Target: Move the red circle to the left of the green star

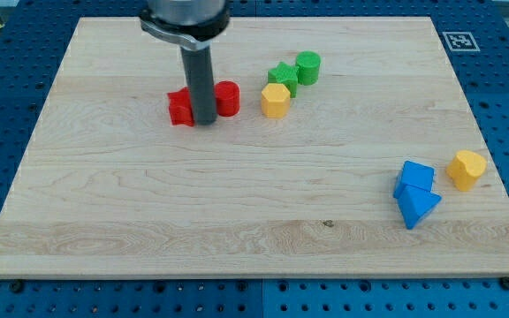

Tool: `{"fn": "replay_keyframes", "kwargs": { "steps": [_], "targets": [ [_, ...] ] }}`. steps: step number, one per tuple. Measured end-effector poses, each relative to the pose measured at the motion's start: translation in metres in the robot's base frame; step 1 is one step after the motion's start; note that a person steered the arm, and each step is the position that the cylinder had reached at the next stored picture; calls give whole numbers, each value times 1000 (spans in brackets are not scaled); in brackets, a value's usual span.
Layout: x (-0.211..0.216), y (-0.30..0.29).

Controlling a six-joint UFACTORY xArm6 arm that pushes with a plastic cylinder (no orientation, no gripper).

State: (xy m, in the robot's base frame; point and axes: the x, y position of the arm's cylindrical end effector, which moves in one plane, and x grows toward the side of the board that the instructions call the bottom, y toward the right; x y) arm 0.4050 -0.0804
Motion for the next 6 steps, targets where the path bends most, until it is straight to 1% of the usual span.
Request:
{"fn": "replay_keyframes", "kwargs": {
  "steps": [1,2,3,4,6],
  "targets": [
    [-26,-4],
    [-4,-4],
    [30,10],
    [32,33],
    [-13,37]
  ]
}}
